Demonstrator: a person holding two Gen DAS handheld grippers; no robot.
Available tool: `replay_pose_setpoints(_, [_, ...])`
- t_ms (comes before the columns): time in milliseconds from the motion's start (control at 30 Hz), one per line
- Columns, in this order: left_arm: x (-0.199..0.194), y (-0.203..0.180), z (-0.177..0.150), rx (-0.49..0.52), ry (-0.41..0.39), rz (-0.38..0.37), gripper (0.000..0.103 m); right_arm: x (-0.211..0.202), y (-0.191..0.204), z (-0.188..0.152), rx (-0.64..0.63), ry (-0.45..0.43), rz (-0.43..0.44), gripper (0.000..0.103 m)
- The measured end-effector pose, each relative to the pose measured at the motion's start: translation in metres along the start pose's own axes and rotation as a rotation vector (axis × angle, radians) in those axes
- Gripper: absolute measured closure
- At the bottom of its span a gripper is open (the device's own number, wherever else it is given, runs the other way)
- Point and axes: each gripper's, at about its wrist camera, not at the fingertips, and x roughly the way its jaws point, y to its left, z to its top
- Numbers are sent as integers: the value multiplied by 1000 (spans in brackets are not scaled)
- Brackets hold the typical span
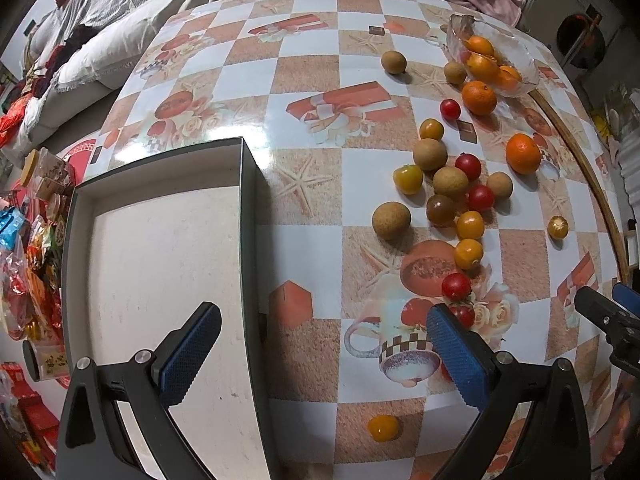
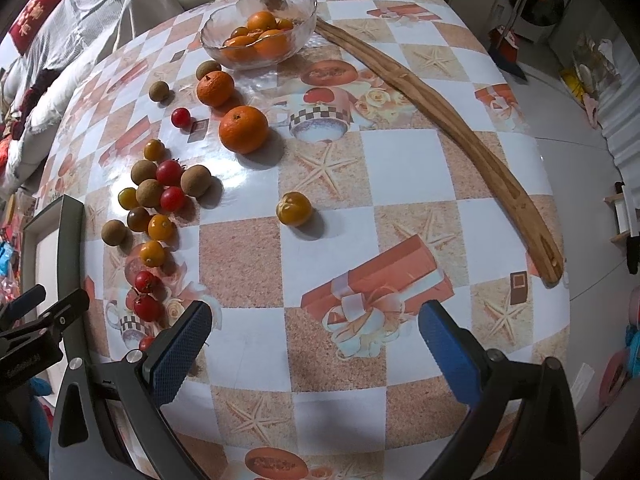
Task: Organize fruits
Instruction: 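Move both tools over the scattered fruits on the table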
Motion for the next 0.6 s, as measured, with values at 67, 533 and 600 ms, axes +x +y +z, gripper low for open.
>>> replay_pose_setpoints(67, [1,0,1,1,1,2,0,1,0,0,2,1,0,0])
replay_pose_setpoints(533, [9,0,6,25,-4,20,0,4,2,2,1,6,8,0])
replay_pose_setpoints(600, [10,-1,9,44,-13,26,0,5,2,2,1,8,7,0])
